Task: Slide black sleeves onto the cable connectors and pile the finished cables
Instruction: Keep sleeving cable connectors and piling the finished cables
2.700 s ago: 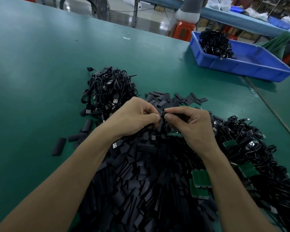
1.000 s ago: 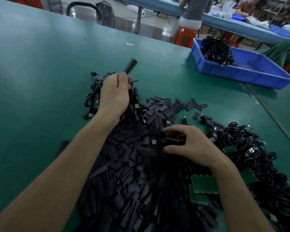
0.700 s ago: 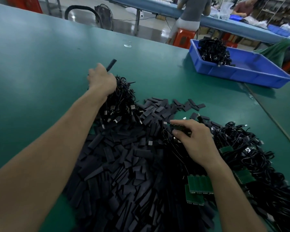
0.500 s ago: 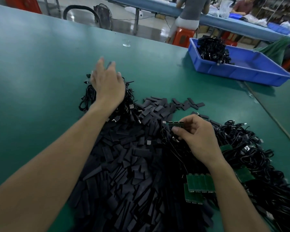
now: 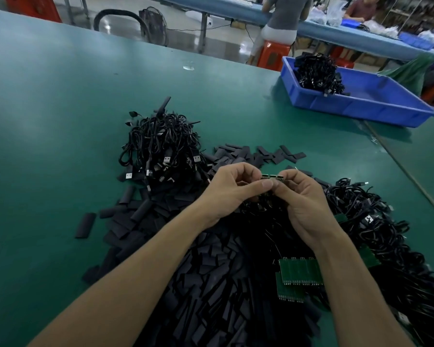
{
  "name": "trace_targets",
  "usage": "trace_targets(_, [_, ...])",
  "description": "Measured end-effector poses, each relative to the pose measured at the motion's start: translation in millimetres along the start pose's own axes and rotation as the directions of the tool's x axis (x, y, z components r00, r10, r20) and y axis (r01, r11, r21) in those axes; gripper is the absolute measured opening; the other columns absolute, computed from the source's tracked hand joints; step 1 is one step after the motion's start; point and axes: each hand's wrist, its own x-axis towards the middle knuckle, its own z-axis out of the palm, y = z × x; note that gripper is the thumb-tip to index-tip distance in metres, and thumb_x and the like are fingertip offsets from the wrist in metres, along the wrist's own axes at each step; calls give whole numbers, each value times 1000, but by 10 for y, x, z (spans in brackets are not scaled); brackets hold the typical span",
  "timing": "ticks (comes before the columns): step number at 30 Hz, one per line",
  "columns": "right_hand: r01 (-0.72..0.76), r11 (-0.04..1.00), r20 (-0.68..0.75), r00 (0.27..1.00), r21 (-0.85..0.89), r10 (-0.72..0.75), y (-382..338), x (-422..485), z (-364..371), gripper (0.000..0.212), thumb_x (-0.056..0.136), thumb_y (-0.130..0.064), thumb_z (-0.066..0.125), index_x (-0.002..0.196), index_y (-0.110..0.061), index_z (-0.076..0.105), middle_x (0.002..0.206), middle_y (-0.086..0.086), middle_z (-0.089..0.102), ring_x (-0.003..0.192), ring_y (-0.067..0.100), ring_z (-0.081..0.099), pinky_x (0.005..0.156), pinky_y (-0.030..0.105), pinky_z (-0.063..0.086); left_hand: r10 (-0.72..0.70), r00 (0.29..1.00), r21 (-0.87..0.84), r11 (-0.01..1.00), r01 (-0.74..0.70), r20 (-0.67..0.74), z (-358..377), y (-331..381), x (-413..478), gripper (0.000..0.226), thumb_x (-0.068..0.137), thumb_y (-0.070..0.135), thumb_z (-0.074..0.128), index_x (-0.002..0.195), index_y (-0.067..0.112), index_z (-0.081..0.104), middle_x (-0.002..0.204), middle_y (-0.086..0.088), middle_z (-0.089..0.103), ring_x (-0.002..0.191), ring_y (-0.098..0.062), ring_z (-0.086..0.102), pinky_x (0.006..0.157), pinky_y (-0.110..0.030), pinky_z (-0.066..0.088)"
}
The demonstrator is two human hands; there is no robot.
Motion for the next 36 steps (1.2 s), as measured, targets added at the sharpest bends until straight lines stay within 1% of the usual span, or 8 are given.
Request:
trace_targets(12, [-134,974,227,970,181,91,-30,45,-103,19,71,-26,85,85,-17,77,86,7,75,78,16,72,72,26,59,-35,981,-112,992,57,192,-53,10,81,11,92,6,66,82,10,65,69,7,62,63,-5,57,65,-16,50])
trace_targets(15, [-78,982,102,993,170,62,-20,76,-123,21,67,-32,89,82,-23,76,79,2,73,71,12,69,66,24,58,-49,990,-228,970,79,135,-55,94,76,9,92,12,64,83,11,62,68,7,62,62,-4,58,60,-13,50])
trace_targets(20, [187,960,-501,823,-207,-269,-12,213,-258,19,89,-12,73,83,-28,66,83,-4,67,72,8,61,69,26,53,119,983,-345,925,-161,-140,-233,277,29,12,99,18,49,92,13,57,81,1,71,83,-17,66,90,-40,50])
trace_targets(23, [242,763,-344,783,-599,-518,-107,182,-261,28,88,-12,75,82,-36,62,78,-14,65,67,-2,60,67,17,50,183,956,-370,892,-260,-231,-363,422,-24,12,104,18,45,94,15,51,69,4,64,64,-12,61,76,-36,58])
trace_targets(26, [163,573,45,976,-803,-214,-257,108,-120,16,84,-27,79,81,-35,66,78,-14,70,73,-3,65,68,10,49,259,917,-88,951,-298,-303,-464,512,-69,16,106,18,48,92,17,54,59,9,49,50,-6,41,51,-21,45])
trace_targets(30, [32,400,145,956,-916,256,-285,56,168,62,73,-83,52,78,-25,73,73,-10,73,67,4,67,61,24,53,233,938,150,968,-200,-257,-555,568,-133,23,105,20,50,91,20,68,59,2,41,48,-10,32,42,-20,30])
trace_targets(33, [-38,384,18,990,-922,141,-202,154,297,43,99,-52,52,90,-15,72,87,8,73,78,27,69,80,44,58,130,967,285,956,-64,-220,-611,542,-157,29,107,17,44,96,24,70,68,-9,34,56,-22,28,45,-24,26])
trace_targets(36, [-83,176,-49,981,-981,189,-101,252,311,21,98,-26,62,115,-17,69,111,11,68,98,31,66,92,47,54,2,983,283,958,50,-181,-629,507,-138,30,106,5,40,111,19,67,64,-2,42,54,-15,33,45,-23,27])
